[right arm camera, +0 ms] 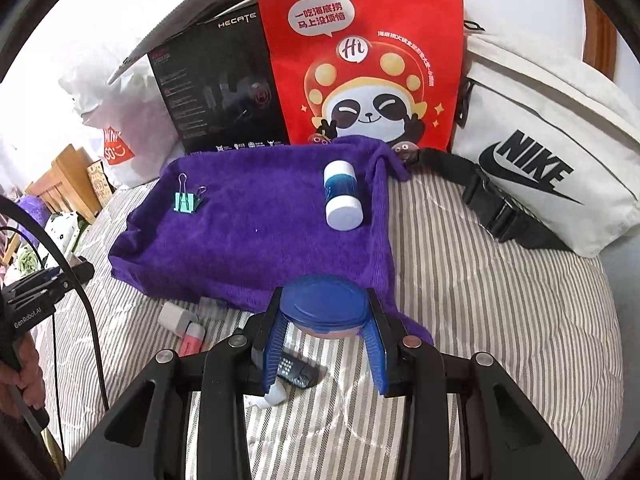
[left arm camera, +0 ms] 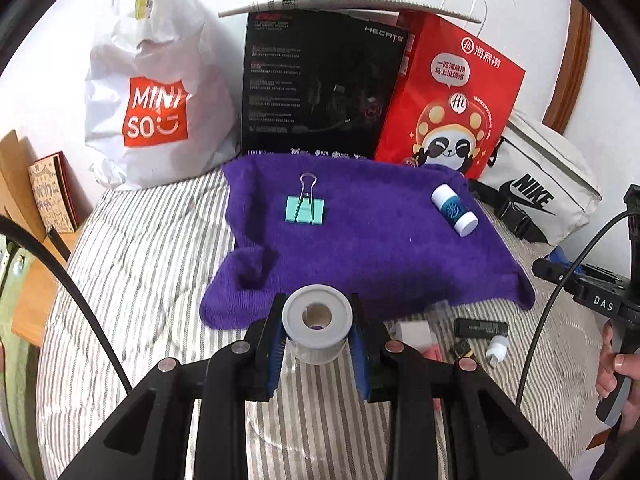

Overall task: Organize rigid objects
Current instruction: 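Carry the tape roll and blue-capped jar onto the towel, open the right tool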

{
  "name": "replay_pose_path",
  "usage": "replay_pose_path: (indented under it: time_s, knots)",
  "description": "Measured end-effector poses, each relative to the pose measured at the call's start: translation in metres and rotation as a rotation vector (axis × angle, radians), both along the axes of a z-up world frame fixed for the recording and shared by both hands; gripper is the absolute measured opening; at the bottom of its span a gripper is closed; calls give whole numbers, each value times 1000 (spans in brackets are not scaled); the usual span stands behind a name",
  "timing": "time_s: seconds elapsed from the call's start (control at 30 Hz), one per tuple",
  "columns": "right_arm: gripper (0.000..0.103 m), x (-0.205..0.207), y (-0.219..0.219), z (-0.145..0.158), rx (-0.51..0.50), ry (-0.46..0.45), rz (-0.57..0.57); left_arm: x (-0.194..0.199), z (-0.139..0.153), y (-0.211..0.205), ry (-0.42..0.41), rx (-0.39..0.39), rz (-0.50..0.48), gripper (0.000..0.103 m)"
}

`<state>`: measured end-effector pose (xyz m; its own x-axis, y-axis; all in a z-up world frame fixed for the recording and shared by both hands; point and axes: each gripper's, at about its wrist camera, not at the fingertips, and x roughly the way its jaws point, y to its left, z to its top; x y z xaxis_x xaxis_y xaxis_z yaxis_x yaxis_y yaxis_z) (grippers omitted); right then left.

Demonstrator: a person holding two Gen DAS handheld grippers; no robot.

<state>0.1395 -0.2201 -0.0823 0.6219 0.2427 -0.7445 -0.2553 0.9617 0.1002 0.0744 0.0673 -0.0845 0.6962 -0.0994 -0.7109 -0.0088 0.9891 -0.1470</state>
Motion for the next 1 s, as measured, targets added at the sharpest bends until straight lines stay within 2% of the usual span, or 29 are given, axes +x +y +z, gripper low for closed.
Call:
replay_pose_path:
  time_s: [0.47,1.0]
  knots:
    - [36,39,9,-4,-14,12,9,47,1,11,5,18,-5,27]
    - [36,97,26,-47,-56,89,27,85,-19,18,50,-10,-10,27]
